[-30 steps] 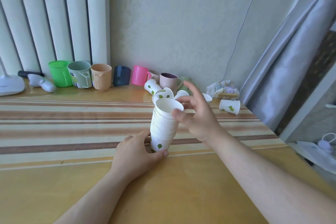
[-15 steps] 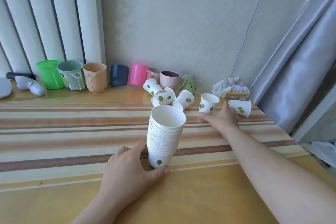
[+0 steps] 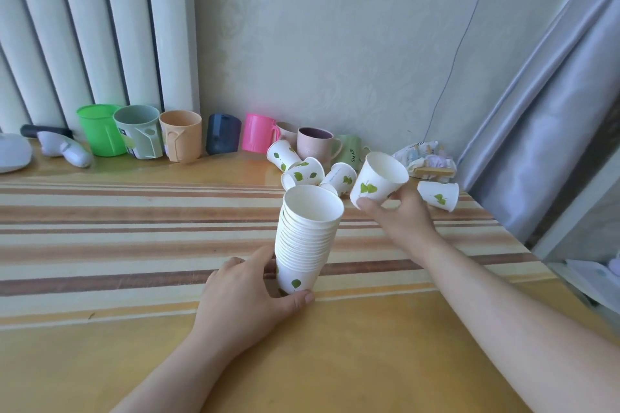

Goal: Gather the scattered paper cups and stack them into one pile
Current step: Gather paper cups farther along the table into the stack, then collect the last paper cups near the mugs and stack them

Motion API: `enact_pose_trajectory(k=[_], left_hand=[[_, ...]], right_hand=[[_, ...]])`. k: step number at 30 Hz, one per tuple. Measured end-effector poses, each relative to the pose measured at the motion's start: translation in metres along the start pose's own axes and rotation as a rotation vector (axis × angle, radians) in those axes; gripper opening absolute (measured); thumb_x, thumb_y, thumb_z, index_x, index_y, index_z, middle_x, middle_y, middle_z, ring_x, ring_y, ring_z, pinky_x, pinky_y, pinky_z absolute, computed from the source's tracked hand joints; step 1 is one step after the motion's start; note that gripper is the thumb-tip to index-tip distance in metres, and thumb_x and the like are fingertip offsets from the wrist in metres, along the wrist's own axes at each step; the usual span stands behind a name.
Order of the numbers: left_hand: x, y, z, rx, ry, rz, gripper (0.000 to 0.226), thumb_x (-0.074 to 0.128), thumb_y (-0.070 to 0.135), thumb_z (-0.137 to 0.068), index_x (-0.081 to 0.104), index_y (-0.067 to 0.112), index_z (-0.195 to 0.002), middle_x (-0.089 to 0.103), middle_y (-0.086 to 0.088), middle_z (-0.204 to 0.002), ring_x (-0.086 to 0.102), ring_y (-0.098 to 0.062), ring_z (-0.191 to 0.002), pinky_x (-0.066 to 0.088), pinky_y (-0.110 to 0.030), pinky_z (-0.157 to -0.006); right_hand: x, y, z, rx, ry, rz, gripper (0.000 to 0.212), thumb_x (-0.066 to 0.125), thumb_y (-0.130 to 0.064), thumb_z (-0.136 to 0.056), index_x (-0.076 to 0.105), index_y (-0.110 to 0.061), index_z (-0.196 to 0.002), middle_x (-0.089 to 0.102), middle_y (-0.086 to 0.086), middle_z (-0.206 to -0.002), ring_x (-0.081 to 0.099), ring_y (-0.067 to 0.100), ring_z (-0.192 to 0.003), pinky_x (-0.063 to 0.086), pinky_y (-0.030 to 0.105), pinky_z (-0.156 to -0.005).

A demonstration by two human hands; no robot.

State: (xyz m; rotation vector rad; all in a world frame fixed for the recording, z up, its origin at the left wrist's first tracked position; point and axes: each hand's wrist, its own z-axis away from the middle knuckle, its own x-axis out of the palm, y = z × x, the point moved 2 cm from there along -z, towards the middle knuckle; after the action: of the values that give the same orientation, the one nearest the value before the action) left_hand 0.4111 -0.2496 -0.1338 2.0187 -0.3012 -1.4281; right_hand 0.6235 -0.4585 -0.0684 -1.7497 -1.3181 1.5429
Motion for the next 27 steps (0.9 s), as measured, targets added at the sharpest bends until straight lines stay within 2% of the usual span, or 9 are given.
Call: enact_pose_trajectory(k=[4,8,11,13,15,19,22,25,27], left_hand=[[-0.001,0.000,0.001,-0.010,-0.007,0.021,0.063,0.066,0.088,-0.063,0.057,0.049,-0.112,0.062,0.035,-0.095,0.054,-0.005,-0.104,0.048,-0.036,-0.087],[-0.003,0.001,0.003,-0.009,-0.005,0.029,0.063,0.070,0.085,-0.066,0.059,0.049,-0.117,0.061,0.035,-0.093,0.054,-0.007,-0.105,0.046,-0.035,-0.084],[-0.005,0.001,0.004,-0.003,0.002,0.028,0.063,0.072,0.084,-0.066,0.059,0.049,-0.118,0.061,0.033,-0.094,0.054,-0.009,-0.104,0.045,-0.035,-0.082],[-0.005,0.000,0.005,-0.005,0.002,0.027,0.064,0.073,0.083,-0.067,0.060,0.049,-0.119,0.062,0.031,-0.095,0.056,-0.011,-0.106,0.047,-0.037,-0.084],[-0.005,0.000,0.005,-0.005,0.003,0.029,0.065,0.073,0.082,-0.067,0.061,0.049,-0.121,0.063,0.029,-0.096,0.058,-0.013,-0.108,0.048,-0.038,-0.087],[-0.004,0.001,0.003,-0.008,0.007,0.030,0.067,0.073,0.082,-0.068,0.061,0.047,-0.124,0.067,0.027,-0.101,0.059,-0.013,-0.111,0.050,-0.039,-0.089],[-0.004,0.002,0.003,-0.009,0.011,0.026,0.067,0.073,0.083,-0.067,0.062,0.046,-0.123,0.071,0.026,-0.107,0.059,-0.012,-0.110,0.050,-0.039,-0.089],[-0.004,0.003,0.004,-0.005,0.016,0.021,0.066,0.072,0.084,-0.067,0.062,0.046,-0.120,0.070,0.027,-0.107,0.059,-0.011,-0.109,0.049,-0.037,-0.085],[-0.005,0.003,0.004,-0.004,0.017,0.019,0.065,0.072,0.084,-0.068,0.061,0.046,-0.119,0.066,0.029,-0.102,0.058,-0.012,-0.109,0.046,-0.037,-0.083]], right_hand=[[-0.012,-0.076,0.040,-0.183,-0.104,-0.233,0.068,0.078,-0.060,-0.067,0.071,-0.023,-0.123,0.079,-0.006,-0.123,0.069,0.008,-0.120,0.056,0.033,-0.100],[-0.001,-0.115,0.070,-0.242,-0.277,-0.151,0.041,0.082,-0.053,-0.071,0.071,-0.040,-0.108,0.077,-0.030,-0.110,0.066,-0.006,-0.111,0.052,0.029,-0.102],[0.010,-0.114,0.084,-0.186,-0.354,-0.085,0.032,0.081,-0.046,-0.075,0.070,-0.041,-0.104,0.076,-0.018,-0.113,0.061,-0.010,-0.101,0.048,0.033,-0.104],[0.015,-0.110,0.091,-0.138,-0.362,-0.106,0.037,0.081,-0.045,-0.074,0.070,-0.038,-0.108,0.072,0.001,-0.124,0.061,0.008,-0.105,0.051,0.036,-0.102],[0.017,-0.105,0.095,-0.115,-0.360,-0.131,0.040,0.080,-0.045,-0.074,0.068,-0.038,-0.112,0.070,0.008,-0.127,0.062,0.018,-0.102,0.055,0.036,-0.095],[0.021,-0.096,0.099,-0.106,-0.380,-0.220,0.053,0.081,-0.052,-0.069,0.067,-0.041,-0.120,0.068,-0.002,-0.117,0.064,-0.002,-0.088,0.055,0.016,-0.075],[0.024,-0.092,0.096,-0.089,-0.345,-0.250,0.064,0.074,-0.062,-0.067,0.068,-0.038,-0.126,0.069,0.000,-0.122,0.068,0.011,-0.104,0.056,0.021,-0.087],[0.019,-0.102,0.086,-0.091,-0.309,-0.260,0.073,0.067,-0.068,-0.068,0.065,-0.033,-0.132,0.067,0.011,-0.132,0.067,0.027,-0.123,0.053,0.045,-0.110],[0.018,-0.119,0.075,-0.133,-0.328,-0.244,0.084,0.069,-0.069,-0.065,0.060,-0.031,-0.140,0.064,0.008,-0.135,0.067,0.023,-0.122,0.055,0.041,-0.106]])
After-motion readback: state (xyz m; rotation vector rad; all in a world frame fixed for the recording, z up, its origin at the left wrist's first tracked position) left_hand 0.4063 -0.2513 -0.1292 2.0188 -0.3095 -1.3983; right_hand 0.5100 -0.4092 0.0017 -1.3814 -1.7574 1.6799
